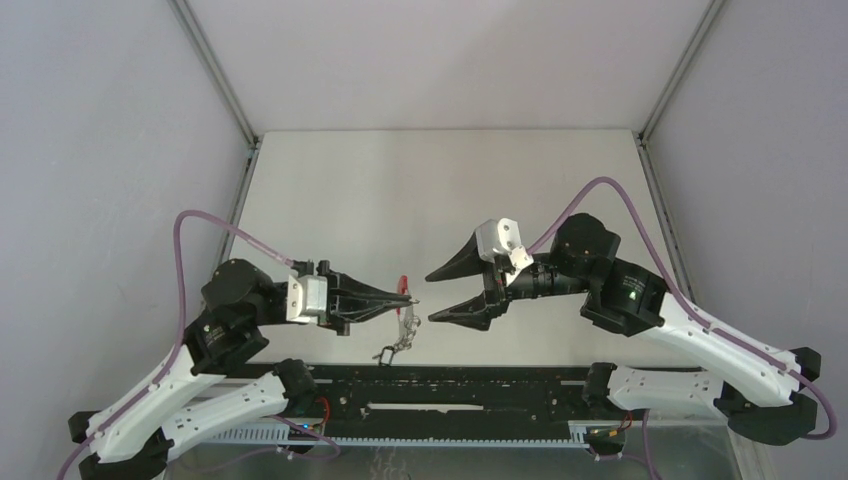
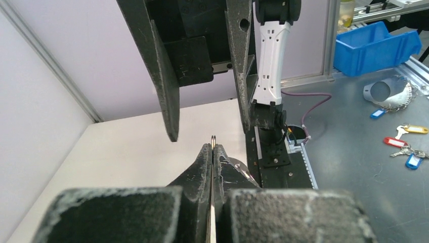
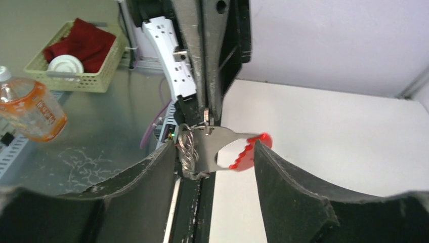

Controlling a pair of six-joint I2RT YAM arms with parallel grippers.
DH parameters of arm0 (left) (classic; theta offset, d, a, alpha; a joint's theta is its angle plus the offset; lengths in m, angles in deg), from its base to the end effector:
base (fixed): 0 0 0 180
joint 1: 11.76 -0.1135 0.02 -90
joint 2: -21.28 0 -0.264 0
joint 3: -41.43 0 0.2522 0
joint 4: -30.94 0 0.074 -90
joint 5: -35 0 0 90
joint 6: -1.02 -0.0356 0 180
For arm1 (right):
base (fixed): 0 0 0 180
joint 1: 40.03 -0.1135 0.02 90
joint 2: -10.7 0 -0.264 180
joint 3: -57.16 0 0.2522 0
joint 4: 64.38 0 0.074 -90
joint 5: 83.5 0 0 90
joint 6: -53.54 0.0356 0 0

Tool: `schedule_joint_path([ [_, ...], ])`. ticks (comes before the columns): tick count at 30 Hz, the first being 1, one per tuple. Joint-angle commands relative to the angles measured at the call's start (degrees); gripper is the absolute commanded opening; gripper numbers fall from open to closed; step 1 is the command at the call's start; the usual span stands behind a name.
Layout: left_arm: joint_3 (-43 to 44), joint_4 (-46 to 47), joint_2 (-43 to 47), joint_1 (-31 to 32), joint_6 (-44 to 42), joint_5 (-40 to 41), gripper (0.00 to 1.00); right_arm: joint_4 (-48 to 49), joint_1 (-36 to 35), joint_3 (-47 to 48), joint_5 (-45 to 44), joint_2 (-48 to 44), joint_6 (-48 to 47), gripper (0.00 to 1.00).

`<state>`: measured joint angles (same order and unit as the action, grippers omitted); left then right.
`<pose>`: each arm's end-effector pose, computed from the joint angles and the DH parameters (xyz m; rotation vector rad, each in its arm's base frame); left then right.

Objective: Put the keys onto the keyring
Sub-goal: Adjust the keyring.

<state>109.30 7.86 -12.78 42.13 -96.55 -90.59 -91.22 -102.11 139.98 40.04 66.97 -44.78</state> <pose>0.0493 -0.1027 0.4209 1.1897 0.9325 -1.0852 0.0775 0.1883 0.4453 -1.3426 1.0531 1.1746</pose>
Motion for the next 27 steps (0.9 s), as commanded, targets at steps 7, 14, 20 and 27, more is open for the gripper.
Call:
schedule_joint_path([
  [7,1.9,-3.82,-0.98,-1.65,-1.76,2.73,0.0,-1.31,-2.44,-0.22,-13.4,-1.99,0.49,0.69],
  [14,4.69,-11.81,-3.45,-2.88,-8.03,-0.14,0.0,-5.95,-2.43,1.82,-7.25,-0.15,-3.91,0.54],
  [20,7.06,-14.56,-5.1,-4.42,-10.19,-3.68,0.0,-12.32,-3.46,5.64,-6.71,2.55,-8.2,0.55],
  [27,8.19,-16.39,-6.07,-4.58,-11.43,-5.33,0.0,-16.98,-4.64,10.11,-8.58,7.04,-10.79,0.49],
])
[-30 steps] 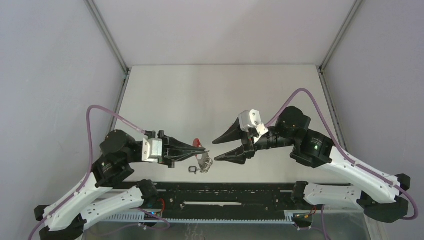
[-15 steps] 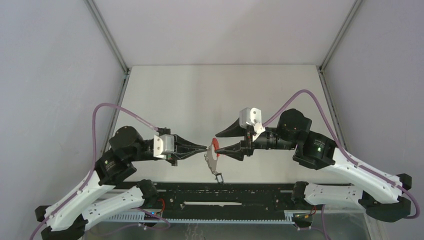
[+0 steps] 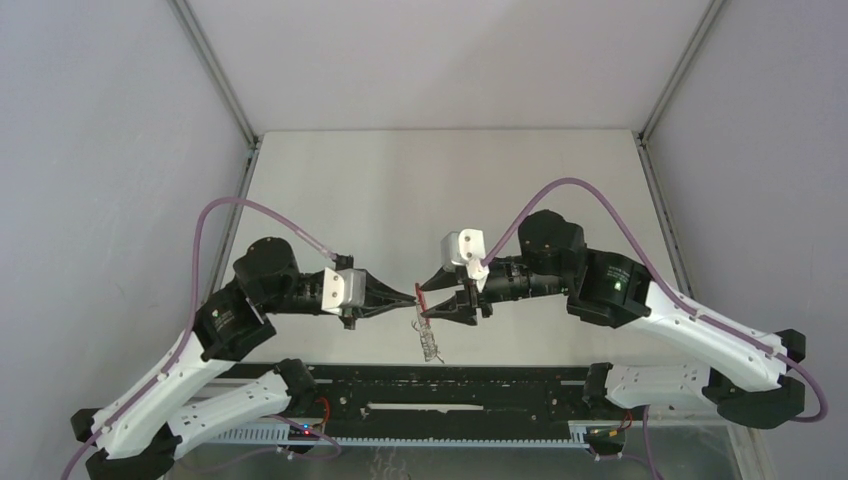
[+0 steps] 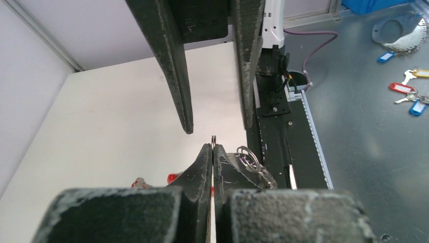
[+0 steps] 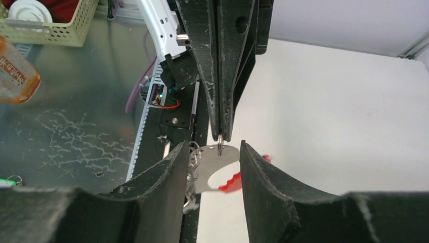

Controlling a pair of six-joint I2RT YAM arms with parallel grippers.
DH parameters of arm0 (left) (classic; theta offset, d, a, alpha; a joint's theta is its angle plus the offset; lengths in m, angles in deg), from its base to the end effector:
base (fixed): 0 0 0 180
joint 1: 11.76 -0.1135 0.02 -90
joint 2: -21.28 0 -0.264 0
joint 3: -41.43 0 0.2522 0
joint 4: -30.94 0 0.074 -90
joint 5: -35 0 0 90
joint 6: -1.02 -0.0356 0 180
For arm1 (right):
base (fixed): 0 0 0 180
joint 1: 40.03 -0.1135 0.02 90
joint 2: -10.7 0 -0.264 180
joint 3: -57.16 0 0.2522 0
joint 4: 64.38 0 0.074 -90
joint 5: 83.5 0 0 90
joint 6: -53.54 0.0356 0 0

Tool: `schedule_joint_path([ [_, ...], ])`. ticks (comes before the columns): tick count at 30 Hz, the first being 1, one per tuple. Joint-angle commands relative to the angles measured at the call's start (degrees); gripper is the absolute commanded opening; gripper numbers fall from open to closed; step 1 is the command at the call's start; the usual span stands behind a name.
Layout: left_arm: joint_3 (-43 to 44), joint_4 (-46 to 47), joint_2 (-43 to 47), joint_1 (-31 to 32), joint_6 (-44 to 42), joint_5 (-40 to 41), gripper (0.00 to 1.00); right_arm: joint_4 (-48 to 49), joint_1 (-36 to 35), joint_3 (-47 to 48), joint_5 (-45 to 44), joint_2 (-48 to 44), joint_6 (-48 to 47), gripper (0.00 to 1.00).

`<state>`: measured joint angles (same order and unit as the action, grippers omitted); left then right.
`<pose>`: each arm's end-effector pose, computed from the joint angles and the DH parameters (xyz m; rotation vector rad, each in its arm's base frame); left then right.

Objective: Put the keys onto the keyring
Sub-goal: Adjust the keyring.

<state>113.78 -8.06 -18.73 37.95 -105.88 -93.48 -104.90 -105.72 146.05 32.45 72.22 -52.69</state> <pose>0.0685 -0.1151 0.4063 1.3601 1.1187 -0.9858 0.0769 0.2081 0.4374 -1.4803 1.1852 1.0095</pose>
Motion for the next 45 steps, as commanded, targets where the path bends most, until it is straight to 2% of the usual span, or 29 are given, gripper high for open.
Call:
schedule_joint_path([
  [1,3.91,-1.09,-0.2,-0.47,-2.3,-2.6,0.0,-4.13,-1.14,4.86,-1.7,2.52,-3.26,0.47],
  [12,4.21,-1.57,0.03,-0.49,-2.46,-2.49,0.0,-10.97,-1.86,10.85,-2.59,7.43,-4.65,0.33],
  [15,4.06,-1.07,0.11,-0.45,-2.02,-2.1,0.0,-11.82,-1.97,11.92,-3.39,8.35,-4.37,0.22],
  [19,3.84,-0.17,0.49,-0.47,-1.38,-1.1,0.0,-12.88,-2.4,13.02,-6.27,9.46,-3.75,0.03],
  [21,3.86,-0.17,0.54,-0.49,-1.25,-0.84,0.0,-13.34,-2.51,13.19,-8.42,9.5,-3.4,0.03],
  [22,3.83,-0.17,0.55,-0.48,-1.2,-0.81,0.0,-13.37,-2.57,13.15,-8.68,9.35,-3.37,0.05],
  [24,3.83,-0.06,0.59,-0.49,-1.2,-0.91,0.0,-12.83,-2.64,12.88,-9.52,9.03,-2.69,0.2],
  [25,3.82,0.1,0.55,-0.49,-1.08,-0.92,0.0,-12.41,-2.68,12.69,-9.71,8.87,-2.48,0.24],
  [27,3.66,0.58,0.57,-0.47,-0.73,-0.81,0.0,-12.18,-2.77,12.71,-9.53,8.8,-2.42,0.25],
  [29,3.62,0.9,0.59,-0.44,-0.55,-0.76,0.0,-12.13,-2.9,12.83,-9.34,8.97,-2.4,0.2],
  [32,3.49,1.23,0.75,-0.54,-0.42,-0.59,0.0,-12.36,-2.95,12.93,-8.42,9.31,-2.56,0.01],
  [41,3.91,1.68,0.87,-0.58,-0.75,0.59,0.0,-11.45,-2.84,12.07,-8.86,9.27,0.65,0.0],
  [42,3.89,1.74,0.89,-0.52,-0.84,0.78,0.02,-9.65,-2.6,10.54,-8.37,8.47,1.45,0.0],
  [45,3.89,1.96,1.32,-0.58,-0.46,1.71,0.35,-0.58,-0.8,4.83,-5.05,4.53,5.28,0.0],
])
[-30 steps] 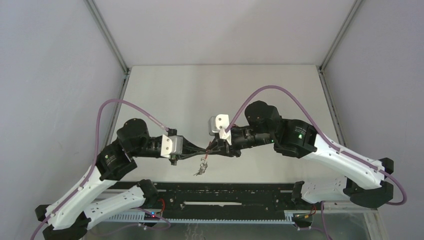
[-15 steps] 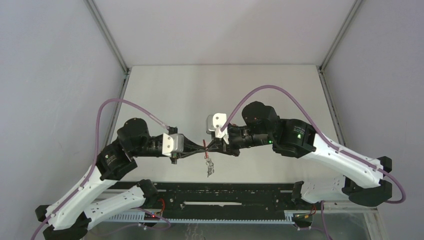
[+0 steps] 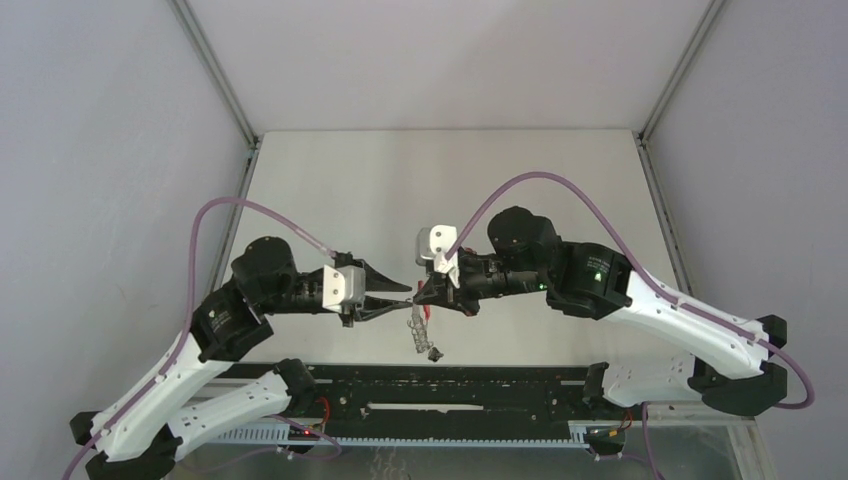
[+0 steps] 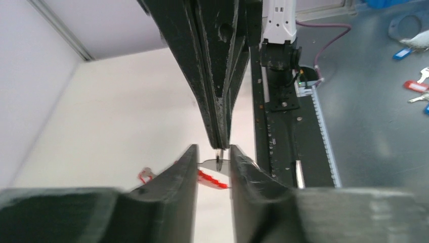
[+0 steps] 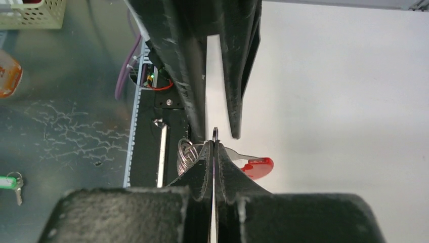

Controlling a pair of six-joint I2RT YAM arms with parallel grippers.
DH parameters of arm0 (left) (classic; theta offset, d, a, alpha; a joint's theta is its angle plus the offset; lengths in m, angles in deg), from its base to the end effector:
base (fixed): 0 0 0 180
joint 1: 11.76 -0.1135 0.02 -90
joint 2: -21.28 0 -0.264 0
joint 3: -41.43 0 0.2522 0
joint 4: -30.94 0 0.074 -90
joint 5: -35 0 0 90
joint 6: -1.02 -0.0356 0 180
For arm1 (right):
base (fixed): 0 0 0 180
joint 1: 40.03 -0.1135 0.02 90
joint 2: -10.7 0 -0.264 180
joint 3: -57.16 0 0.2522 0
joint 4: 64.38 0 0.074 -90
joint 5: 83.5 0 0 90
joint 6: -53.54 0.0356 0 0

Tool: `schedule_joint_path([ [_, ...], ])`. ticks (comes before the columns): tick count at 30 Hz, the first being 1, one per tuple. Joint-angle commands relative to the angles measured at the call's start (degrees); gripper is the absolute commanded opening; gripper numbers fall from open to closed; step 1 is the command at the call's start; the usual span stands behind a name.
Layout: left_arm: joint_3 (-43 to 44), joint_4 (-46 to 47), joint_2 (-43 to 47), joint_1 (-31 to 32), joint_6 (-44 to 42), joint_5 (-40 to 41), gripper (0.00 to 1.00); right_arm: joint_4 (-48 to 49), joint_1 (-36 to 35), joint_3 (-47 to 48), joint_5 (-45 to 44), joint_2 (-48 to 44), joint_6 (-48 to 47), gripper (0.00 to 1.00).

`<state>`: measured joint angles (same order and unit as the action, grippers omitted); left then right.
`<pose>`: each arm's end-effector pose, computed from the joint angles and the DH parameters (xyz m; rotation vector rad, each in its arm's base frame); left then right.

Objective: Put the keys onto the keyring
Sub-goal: Adjust the keyring.

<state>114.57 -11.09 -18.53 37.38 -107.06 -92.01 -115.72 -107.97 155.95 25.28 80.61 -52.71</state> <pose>0.0683 -0.1117 0.4056 1.3614 1.1569 -0.9484 0.0832 0.2357 0.4421 -1.5366 1.3640 0.8992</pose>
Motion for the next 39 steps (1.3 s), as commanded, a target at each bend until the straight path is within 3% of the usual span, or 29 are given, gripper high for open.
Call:
schedule_joint_path([
  [1,3.14,4.98,1.27,-0.01,0.95,0.52,0.44,12.22,2.19,-7.41,3.43,-5.18,6.97,0.0],
  [3,3.04,4.79,1.93,-0.01,1.48,1.31,0.53,19.25,3.88,-12.58,6.25,-8.08,10.57,0.0],
  [5,3.03,3.95,2.78,-0.19,1.45,1.55,0.53,27.86,4.82,-17.58,8.03,-10.82,13.6,0.0],
  [10,1.72,0.84,4.24,-1.22,0.11,2.36,0.5,42.14,6.24,-26.41,10.02,-16.02,19.56,0.0],
  [15,-0.12,0.72,4.22,-1.89,-0.02,2.06,0.47,49.95,6.9,-30.56,11.8,-17.88,23.5,0.0],
  [29,-1.38,5.89,2.24,-2.4,6.46,-5.9,0.46,55.62,6.68,-31.95,14.49,-16.78,25.62,0.0],
  [39,-2.08,9.96,1.92,-2.52,10.13,-8.16,0.33,58.1,6.59,-31.95,15.42,-15.28,26.09,0.0],
])
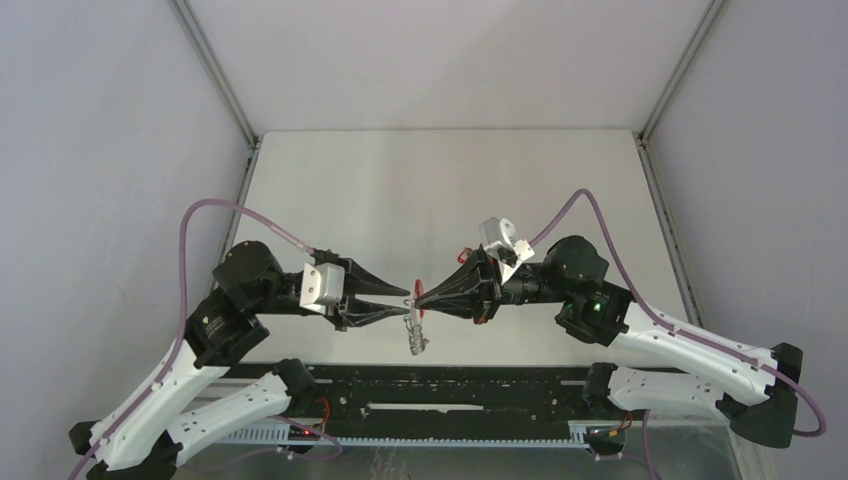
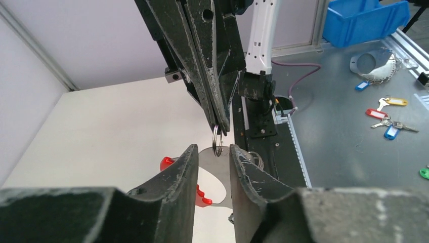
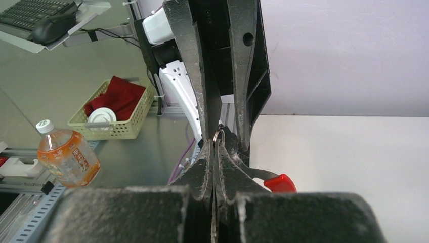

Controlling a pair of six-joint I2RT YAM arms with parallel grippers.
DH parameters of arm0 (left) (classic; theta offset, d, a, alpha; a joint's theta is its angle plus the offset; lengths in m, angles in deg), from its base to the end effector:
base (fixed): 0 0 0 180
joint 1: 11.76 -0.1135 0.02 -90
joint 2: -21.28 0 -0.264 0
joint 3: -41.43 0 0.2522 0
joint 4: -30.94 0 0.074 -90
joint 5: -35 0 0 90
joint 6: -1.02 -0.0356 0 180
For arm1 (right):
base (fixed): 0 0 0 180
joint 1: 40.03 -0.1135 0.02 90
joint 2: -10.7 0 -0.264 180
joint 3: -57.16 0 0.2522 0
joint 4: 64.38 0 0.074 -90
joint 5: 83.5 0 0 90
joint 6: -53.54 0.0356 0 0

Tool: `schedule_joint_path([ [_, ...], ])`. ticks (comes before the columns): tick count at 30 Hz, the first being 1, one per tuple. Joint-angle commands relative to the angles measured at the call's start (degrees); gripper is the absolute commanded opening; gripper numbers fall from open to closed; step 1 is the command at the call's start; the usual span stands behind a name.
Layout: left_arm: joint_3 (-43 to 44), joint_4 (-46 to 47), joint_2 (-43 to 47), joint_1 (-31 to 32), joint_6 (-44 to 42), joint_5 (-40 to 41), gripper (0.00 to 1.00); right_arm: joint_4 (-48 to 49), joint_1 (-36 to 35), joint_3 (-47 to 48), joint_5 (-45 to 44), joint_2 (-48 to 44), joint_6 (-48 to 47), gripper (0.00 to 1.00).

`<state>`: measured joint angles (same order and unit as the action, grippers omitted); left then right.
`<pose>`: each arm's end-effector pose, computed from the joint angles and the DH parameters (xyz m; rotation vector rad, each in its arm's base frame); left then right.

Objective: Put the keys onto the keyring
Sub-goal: Adjust the keyring.

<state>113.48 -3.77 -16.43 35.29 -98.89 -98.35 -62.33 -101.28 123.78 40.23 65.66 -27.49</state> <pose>0.0634 -0.1040 0.4166 1.2926 1.0835 -1.0874 0.0866 0.1989 0.4052 -1.1190 1.0345 1.3937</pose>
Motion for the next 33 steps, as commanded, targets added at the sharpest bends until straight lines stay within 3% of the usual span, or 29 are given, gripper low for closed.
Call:
schedule_joint_path([
  [1,-1.01,2.06,-0.11,-0.41,1.56,-1.87,0.31,4.75,-0.09,0.22,0.45,-0.3,0.86,0.0],
  [11,-1.53,0.76,0.66,-0.49,0.22,-0.64,0.12,4.65,-0.48,0.22,0.98,0.27,0.63,0.0],
  [18,-1.24,2.27,0.58,-0.5,2.33,-1.29,0.11,2.83,-0.8,0.22,1.05,1.27,0.48,0.0],
  [21,-1.69,2.57,0.67,-0.56,2.29,-1.71,0.02,3.44,-0.81,0.22,1.16,1.58,0.71,0.0],
  [24,-1.82,2.03,0.93,-0.64,1.76,-1.82,0.0,1.56,-0.63,1.31,1.45,1.96,0.62,0.0],
  [29,-0.48,-5.02,0.5,-0.76,-5.68,-2.29,0.0,-11.45,1.7,6.0,0.53,0.97,-3.1,0.39],
  [33,0.91,-12.39,-0.6,-0.76,-14.57,0.57,0.0,-30.65,3.48,14.43,-0.53,2.43,-10.96,0.57],
])
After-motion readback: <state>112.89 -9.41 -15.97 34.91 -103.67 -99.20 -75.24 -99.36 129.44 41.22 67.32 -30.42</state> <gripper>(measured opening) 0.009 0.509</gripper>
